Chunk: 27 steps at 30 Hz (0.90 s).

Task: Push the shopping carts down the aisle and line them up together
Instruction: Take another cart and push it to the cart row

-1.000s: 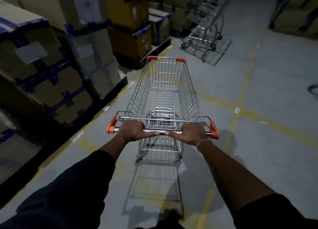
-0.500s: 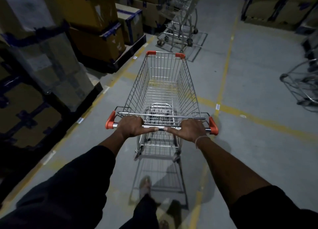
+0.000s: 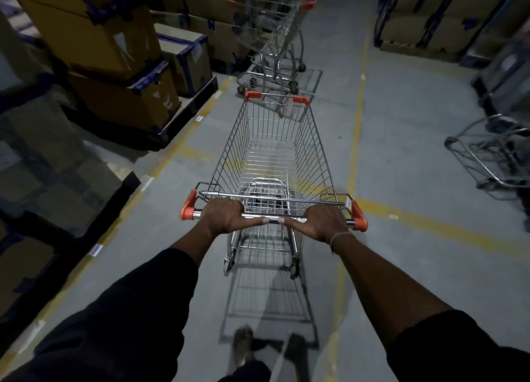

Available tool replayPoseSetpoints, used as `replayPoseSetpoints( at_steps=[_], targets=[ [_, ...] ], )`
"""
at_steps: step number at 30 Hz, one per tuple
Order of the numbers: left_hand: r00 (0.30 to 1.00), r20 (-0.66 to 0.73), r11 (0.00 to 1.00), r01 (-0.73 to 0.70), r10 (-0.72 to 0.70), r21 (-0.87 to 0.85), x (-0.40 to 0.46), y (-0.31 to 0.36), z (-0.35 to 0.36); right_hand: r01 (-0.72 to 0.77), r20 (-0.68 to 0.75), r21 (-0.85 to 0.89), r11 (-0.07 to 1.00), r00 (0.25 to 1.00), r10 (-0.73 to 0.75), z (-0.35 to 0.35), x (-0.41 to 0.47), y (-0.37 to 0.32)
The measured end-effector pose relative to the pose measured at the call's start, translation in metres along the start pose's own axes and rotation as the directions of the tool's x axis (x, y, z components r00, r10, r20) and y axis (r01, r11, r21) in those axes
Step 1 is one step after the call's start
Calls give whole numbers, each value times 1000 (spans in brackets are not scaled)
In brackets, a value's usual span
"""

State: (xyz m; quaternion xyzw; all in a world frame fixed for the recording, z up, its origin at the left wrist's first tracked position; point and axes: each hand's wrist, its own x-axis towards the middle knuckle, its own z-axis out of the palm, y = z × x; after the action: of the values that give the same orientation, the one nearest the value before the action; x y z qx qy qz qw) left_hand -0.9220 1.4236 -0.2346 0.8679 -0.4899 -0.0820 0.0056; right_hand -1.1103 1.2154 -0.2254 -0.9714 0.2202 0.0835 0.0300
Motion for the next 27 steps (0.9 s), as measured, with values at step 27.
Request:
replayPoseSetpoints(
  at_steps=[27],
  targets=[
    [993,7,993,117,-116,-23,427,8,-60,67,-35,6,998,997,-67,-70,388,245]
  ],
)
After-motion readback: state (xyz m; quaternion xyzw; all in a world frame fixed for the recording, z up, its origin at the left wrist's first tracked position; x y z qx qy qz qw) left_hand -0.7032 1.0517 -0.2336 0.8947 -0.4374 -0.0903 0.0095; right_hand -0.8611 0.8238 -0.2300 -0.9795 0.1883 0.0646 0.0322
